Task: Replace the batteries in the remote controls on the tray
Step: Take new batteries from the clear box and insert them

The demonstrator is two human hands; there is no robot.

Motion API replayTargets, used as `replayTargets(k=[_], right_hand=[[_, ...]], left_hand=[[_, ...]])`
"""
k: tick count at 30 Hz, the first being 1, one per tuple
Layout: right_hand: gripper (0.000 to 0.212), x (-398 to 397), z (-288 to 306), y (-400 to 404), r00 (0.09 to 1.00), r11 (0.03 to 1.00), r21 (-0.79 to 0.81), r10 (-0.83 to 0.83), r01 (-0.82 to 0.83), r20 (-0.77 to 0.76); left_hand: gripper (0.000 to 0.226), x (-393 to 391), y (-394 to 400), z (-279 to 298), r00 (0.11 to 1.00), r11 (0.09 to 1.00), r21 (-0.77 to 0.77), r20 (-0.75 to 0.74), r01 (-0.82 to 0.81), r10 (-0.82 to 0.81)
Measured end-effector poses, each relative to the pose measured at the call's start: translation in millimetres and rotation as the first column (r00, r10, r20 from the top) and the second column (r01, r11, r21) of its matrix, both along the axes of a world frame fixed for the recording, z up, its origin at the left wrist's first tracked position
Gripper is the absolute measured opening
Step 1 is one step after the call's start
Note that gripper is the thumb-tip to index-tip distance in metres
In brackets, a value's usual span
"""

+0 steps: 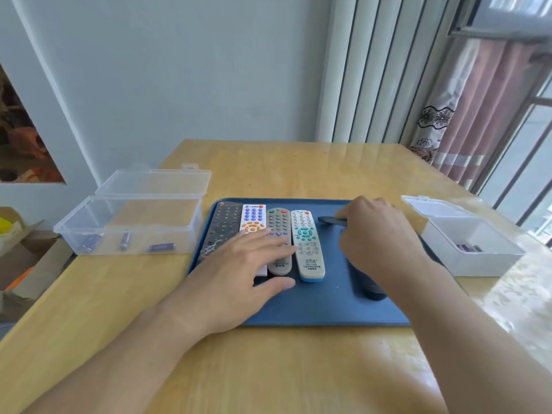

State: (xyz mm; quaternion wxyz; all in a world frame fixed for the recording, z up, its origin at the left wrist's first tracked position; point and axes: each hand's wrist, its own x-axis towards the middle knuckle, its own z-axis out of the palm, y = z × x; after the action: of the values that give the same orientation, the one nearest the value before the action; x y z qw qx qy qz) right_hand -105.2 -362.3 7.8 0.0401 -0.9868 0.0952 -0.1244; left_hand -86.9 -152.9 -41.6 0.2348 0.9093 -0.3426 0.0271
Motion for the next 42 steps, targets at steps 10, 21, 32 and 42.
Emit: replayTargets(k=[10, 21, 32, 42], right_hand=[[0.014, -5, -15, 9, 0.922, 0.944, -0.207, 0.176, -0.258, -0.344], [0.050, -4, -17, 3, 0.887, 0.955, -0.157, 0.164, -0.252, -0.432], [0.062, -5, -2, -6, 0.863, 0.966, -0.053, 0.200, -0.253, -0.464], [0.056, 3, 2, -45, 0.798, 0.994, -0.074, 0.015, -0.075, -0.603]], left_hand=[[0.050, 2, 2, -4, 1.000, 1.000, 0.023, 0.012, 0.000, 0.000], [0.050, 3, 2, -5, 0.999, 1.000, 0.021, 0.049, 0.005, -0.006], [0.053, 5, 5, -9, 0.999, 1.000, -0.003, 0.047, -0.027, 0.027], [0.053, 7, 4, -11, 0.998, 0.999, -0.023, 0.055, -0.033, 0.034]])
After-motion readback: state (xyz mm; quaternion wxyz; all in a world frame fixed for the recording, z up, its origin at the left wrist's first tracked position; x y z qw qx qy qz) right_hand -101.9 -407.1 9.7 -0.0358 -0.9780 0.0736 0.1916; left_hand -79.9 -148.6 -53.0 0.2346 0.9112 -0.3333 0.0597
